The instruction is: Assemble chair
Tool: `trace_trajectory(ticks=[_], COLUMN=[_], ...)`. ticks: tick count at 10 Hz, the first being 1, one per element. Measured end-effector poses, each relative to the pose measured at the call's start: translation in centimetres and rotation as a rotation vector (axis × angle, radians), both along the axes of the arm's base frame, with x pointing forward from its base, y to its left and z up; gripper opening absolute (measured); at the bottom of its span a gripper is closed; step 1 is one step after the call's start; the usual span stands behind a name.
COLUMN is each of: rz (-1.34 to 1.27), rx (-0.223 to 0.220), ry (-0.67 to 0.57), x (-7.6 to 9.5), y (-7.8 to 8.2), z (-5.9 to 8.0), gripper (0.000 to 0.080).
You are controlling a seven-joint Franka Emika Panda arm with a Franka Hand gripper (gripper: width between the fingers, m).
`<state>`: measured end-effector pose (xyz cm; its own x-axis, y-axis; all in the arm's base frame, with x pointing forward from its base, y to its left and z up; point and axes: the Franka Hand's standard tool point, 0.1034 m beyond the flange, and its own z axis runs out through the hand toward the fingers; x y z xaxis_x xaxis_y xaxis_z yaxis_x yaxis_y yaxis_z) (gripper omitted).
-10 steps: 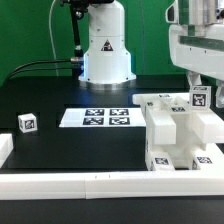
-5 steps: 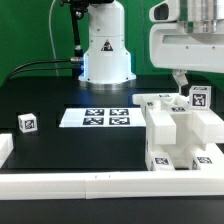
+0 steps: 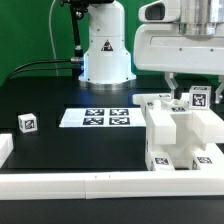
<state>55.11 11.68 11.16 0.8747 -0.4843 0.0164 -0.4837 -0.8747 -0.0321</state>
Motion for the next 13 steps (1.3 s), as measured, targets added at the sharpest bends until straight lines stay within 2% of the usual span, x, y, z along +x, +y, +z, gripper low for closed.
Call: trace_trajectory(ticks=[1,4,7,11,12,13], rz=[-0.035,-0.279,-0.664,-1.018,-0.993,-0.991], rx=[0.002,0.01,0.023,0.069,0.068,0.068], ry=[0.001,0.007,0.037,0.044,0.044,0.044], x=[-0.01,-0.05,-0.27,-0.13,-0.14,-0.16], y=[0.03,0.09,0.33,0.51,0.5,0.55], z=[-0.01,-0.07,-0.11,-0.24,-0.26,-0.27], gripper=[0.0271,0.0271,0.0271,0.0271,0.0348,0.0484])
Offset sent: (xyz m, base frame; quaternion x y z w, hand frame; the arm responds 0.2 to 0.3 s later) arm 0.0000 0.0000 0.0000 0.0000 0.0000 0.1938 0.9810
